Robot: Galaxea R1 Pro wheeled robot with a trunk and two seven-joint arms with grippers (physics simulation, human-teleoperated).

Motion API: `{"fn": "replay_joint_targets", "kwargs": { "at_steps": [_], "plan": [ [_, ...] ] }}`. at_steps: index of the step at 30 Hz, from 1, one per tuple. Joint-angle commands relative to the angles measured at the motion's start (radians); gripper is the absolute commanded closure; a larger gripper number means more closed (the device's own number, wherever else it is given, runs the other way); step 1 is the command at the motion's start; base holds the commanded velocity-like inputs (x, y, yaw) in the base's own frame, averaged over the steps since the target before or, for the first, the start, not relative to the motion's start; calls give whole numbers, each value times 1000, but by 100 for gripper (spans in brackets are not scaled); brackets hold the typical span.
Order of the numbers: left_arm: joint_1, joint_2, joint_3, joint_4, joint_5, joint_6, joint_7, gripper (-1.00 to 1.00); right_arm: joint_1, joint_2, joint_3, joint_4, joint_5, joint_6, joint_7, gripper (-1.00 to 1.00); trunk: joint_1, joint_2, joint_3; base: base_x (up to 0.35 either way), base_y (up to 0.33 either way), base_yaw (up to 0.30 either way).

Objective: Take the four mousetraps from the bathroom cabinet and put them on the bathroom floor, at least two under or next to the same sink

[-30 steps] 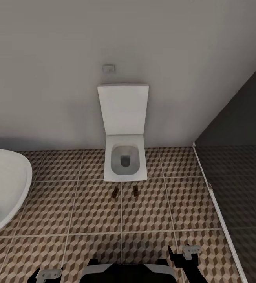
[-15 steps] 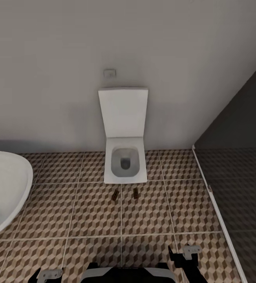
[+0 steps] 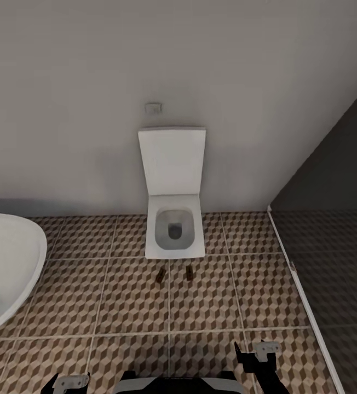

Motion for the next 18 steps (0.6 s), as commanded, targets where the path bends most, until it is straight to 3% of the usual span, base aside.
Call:
{"fn": "replay_joint_targets", "kwargs": {
  "at_steps": [1, 18],
  "plan": [
    [-1, -1, -8, 3, 2, -4, 2, -100, 0, 0, 8, 1, -10, -3, 2, -100, 1, -1, 0, 0, 0, 0],
    [-1, -2, -8, 3, 2, -3, 2, -100, 0, 0, 9, 1, -10, -2, 1, -100, 1, -1, 27, 0, 0, 0]
  ]
}}
